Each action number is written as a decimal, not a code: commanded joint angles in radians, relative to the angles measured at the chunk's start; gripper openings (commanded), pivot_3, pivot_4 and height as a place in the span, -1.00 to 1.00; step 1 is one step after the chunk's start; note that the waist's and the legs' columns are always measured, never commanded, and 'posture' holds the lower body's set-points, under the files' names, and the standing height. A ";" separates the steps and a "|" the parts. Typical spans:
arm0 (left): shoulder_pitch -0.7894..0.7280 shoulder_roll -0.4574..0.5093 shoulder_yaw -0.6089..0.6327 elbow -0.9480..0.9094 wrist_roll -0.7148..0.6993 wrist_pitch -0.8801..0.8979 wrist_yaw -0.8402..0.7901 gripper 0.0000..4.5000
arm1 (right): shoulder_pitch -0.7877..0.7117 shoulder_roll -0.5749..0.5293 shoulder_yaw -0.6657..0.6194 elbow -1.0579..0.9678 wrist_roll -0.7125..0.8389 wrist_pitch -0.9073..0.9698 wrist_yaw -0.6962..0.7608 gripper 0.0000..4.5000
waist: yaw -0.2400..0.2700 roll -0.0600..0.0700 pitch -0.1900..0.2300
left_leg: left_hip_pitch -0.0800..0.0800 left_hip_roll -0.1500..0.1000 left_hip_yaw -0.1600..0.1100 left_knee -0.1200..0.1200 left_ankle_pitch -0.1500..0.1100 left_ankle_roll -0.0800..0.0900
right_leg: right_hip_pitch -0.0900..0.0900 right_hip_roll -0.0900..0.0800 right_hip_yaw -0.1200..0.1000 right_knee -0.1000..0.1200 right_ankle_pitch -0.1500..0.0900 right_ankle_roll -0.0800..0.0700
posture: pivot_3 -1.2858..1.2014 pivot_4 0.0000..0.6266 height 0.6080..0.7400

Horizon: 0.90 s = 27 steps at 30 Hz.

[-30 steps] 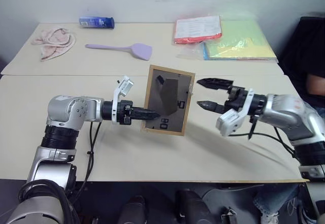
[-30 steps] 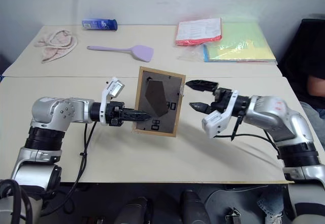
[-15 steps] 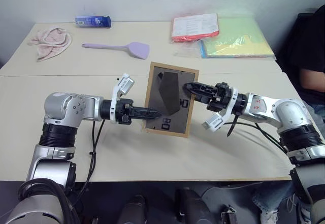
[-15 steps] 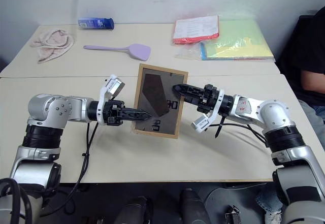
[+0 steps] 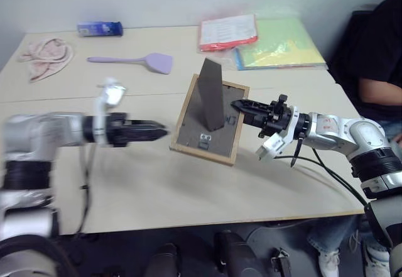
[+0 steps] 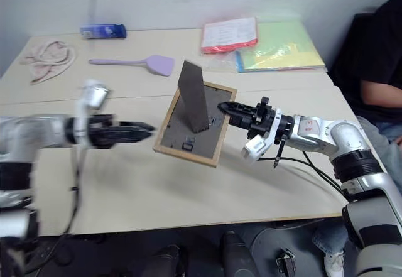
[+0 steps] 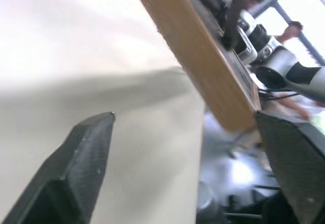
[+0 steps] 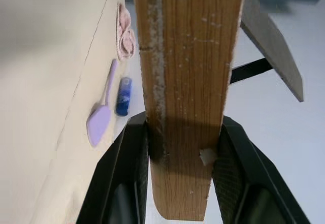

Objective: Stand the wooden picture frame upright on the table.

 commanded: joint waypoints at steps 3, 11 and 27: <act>0.138 0.015 0.081 -0.211 0.021 -0.183 0.020 1.00 | 0.168 0.061 -0.025 -0.404 1.034 0.748 0.675 -0.45 | 0.017 0.001 0.000 | 0.001 0.001 -0.004 0.004 -0.001 0.003 | 0.006 -0.001 -0.004 -0.001 0.000 0.000 | 0.03 -0.52 1.00; 0.198 -0.007 0.045 -0.261 0.045 -0.294 0.065 1.00 | 0.237 0.198 -0.149 -0.483 1.268 1.310 0.763 -0.45 | 0.063 0.001 0.001 | 0.000 0.001 -0.015 0.014 -0.009 0.010 | 0.014 -0.004 -0.014 -0.008 0.000 0.000 | 0.03 -0.52 1.00; 0.143 0.018 -0.011 -0.202 0.054 -0.301 0.068 1.00 | 0.361 0.295 -0.309 -0.443 1.167 1.634 0.806 0.40 | 0.074 0.001 0.001 | -0.002 -0.002 -0.015 0.014 -0.008 0.009 | 0.013 -0.005 -0.014 -0.007 0.000 0.000 | 0.03 -0.52 1.00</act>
